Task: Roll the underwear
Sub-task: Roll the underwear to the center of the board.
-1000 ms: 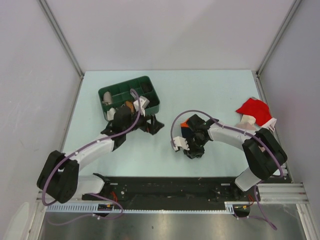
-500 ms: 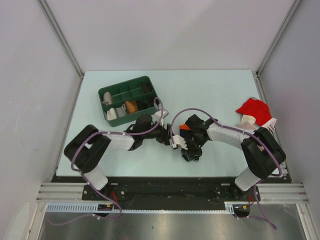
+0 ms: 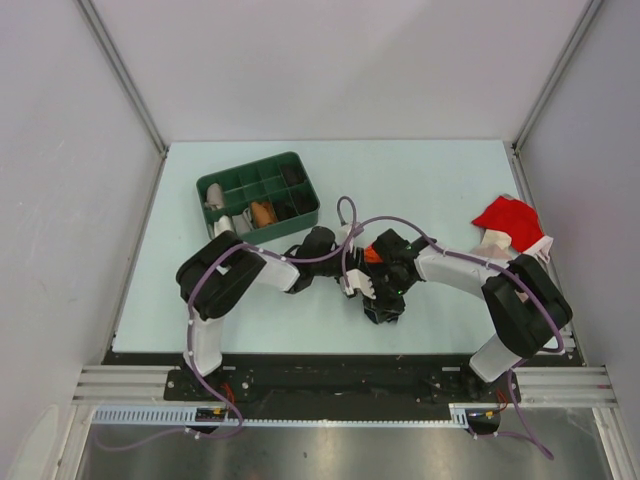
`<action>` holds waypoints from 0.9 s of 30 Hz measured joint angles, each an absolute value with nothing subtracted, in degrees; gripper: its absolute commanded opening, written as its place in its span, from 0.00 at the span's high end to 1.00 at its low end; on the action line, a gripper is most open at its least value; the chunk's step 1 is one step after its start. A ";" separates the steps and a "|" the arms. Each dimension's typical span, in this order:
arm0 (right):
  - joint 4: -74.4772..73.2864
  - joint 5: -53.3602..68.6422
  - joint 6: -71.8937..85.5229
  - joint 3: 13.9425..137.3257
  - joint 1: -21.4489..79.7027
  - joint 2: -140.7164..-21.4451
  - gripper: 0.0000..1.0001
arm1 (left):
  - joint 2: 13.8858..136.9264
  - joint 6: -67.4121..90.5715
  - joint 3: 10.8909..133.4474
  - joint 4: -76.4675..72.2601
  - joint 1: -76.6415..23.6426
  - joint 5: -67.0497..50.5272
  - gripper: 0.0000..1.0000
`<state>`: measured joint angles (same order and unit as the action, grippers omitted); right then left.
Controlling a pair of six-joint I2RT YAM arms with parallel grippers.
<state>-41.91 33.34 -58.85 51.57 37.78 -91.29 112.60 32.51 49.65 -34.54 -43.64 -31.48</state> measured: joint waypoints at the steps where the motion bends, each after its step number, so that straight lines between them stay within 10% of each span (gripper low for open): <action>1: -41.93 33.39 -58.70 51.48 37.76 -91.26 0.69 | 112.79 32.56 49.80 -34.48 -43.66 -31.51 0.54; 15: -50.41 35.68 -67.61 52.73 34.15 -70.02 0.20 | 113.36 32.67 53.30 -28.10 -43.70 -30.20 0.56; 27: -40.73 26.15 -73.08 39.51 42.04 -70.22 0.20 | 113.62 33.23 54.06 -27.05 -43.70 -30.22 0.56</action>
<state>-40.73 26.15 -73.08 39.51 42.04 -70.22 113.62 33.23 54.06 -27.05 -43.70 -30.22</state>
